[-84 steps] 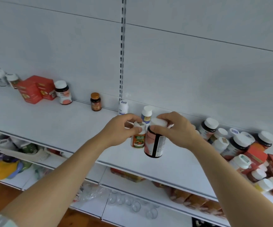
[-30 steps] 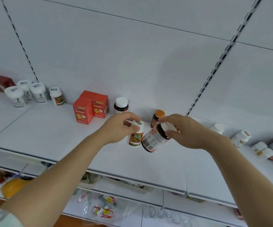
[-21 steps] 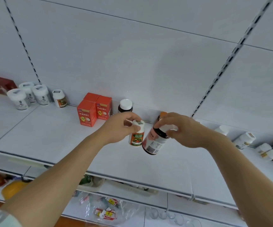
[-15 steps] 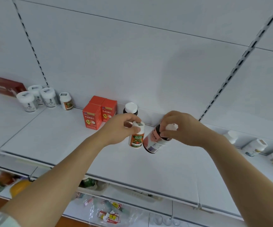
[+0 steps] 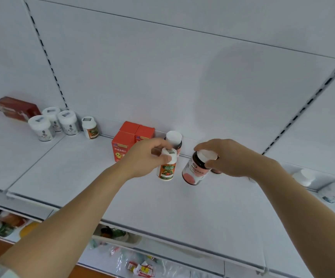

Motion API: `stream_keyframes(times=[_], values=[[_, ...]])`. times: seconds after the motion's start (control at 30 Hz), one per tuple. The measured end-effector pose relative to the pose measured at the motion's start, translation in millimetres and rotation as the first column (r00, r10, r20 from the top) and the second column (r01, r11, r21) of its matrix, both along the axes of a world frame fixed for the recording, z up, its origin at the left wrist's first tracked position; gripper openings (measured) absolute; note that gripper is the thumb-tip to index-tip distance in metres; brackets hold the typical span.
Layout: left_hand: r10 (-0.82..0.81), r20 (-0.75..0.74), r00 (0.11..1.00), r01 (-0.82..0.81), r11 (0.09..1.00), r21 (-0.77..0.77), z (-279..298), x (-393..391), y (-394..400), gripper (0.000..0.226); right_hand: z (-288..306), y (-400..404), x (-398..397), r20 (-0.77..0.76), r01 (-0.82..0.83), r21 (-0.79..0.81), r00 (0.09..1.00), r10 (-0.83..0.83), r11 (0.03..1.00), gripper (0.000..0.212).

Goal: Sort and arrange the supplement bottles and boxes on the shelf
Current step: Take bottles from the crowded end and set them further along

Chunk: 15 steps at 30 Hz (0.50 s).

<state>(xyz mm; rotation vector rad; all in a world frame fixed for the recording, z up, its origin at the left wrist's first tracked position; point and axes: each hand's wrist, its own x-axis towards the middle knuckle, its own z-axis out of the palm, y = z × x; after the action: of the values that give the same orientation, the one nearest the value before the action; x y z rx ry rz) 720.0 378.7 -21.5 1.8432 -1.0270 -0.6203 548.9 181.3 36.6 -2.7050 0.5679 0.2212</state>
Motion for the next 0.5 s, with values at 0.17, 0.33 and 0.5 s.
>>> stream_keyframes(times=[0.17, 0.33, 0.5], values=[[-0.052, 0.009, 0.999, 0.052, 0.999, -0.005, 0.0, 26.1, 3.8, 0.026, -0.8, 4.1, 17.5, -0.04, 0.067, -0.098, 0.997, -0.072, 0.993, 0.06], [-0.094, 0.028, 0.995, 0.095, 0.995, -0.008, -2.2, 38.4, 5.4, 0.024, -8.6, 8.6, 37.2, -0.044, 0.126, -0.157, 0.99, -0.135, 0.979, 0.058], [-0.121, 0.065, 0.991, 0.121, 0.993, 0.003, -2.8, 44.2, 7.2, 0.023, -22.2, 6.3, 53.4, -0.067, 0.111, -0.212, 0.99, -0.128, 0.971, 0.059]])
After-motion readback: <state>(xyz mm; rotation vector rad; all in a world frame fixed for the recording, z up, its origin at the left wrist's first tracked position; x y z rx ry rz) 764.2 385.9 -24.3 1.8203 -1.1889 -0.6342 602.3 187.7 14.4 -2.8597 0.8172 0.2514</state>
